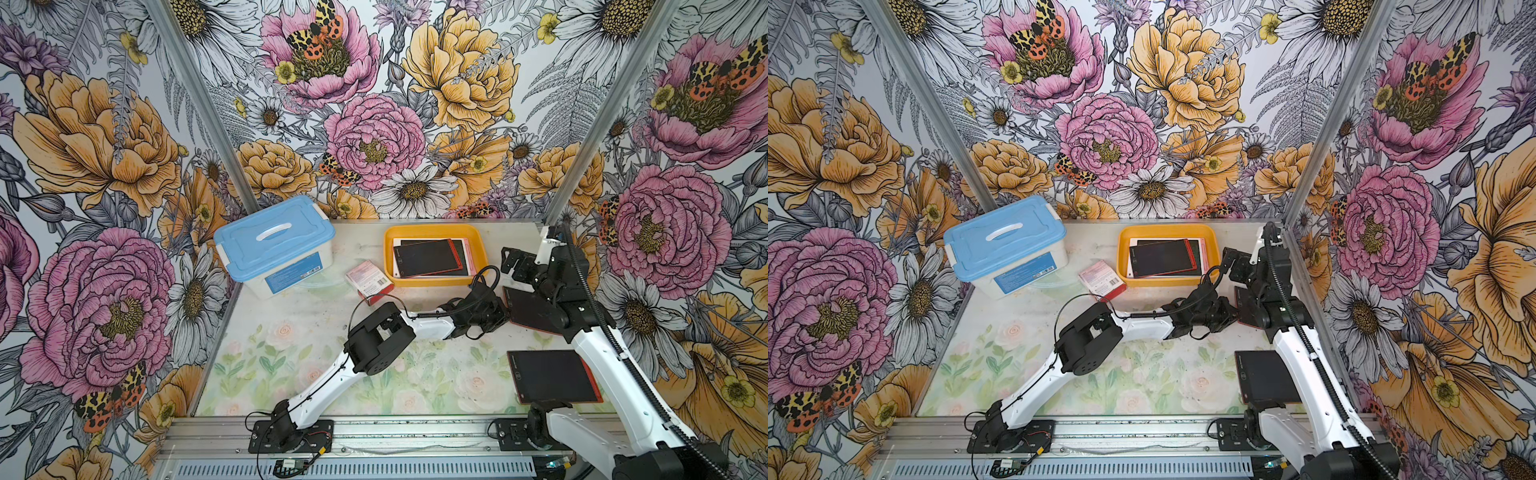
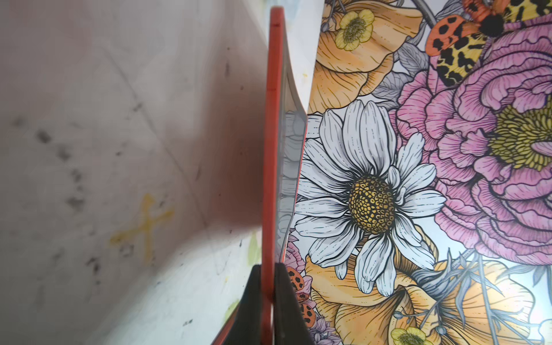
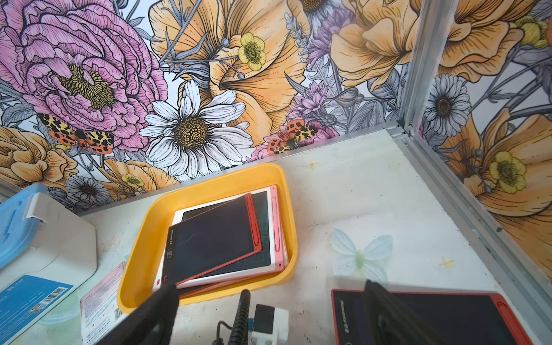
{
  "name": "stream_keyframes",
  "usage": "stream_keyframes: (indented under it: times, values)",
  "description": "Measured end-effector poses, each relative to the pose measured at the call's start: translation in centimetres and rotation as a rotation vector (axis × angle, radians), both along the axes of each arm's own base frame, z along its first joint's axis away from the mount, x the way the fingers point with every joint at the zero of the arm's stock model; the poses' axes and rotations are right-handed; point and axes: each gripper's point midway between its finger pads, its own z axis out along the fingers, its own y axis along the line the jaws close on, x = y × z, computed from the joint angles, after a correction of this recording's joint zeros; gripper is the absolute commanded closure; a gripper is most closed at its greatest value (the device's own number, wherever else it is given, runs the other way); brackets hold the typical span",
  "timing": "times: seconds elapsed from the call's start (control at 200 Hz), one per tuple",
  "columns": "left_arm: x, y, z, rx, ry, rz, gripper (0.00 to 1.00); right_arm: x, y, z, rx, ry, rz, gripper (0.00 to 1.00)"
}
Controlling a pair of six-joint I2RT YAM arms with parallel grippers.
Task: Take out the writing tablet from the storage box
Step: Place the writing tablet at the center of the board.
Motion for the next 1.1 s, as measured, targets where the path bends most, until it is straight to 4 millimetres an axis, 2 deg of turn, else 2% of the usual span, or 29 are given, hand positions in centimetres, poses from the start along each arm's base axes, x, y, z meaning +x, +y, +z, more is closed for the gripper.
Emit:
stream_keyframes:
  times: [0.3,0.555,0.78,1.101]
  values:
    - [-0.4,0.1,1.2,-0.009,-0.006,0.009,1.00,0.0,0.0,-0.1,0.001,0.002,0.000,0.00]
    - [-0.6,0.2,0.9,0.005,0.001,0.007,1.00,-0.1,0.0,-0.4,0.001,0.009,-0.001,0.00]
    - [-0.8,0.2,0.7,0.016,0.006,0.004,0.89,-0.1,0.0,-0.6,0.007,0.013,-0.004,0.01]
    - [-1.8,0.6,-0.6,0.072,0.032,-0.008,0.88,-0.1,0.0,-0.9,0.011,0.020,-0.007,0.01]
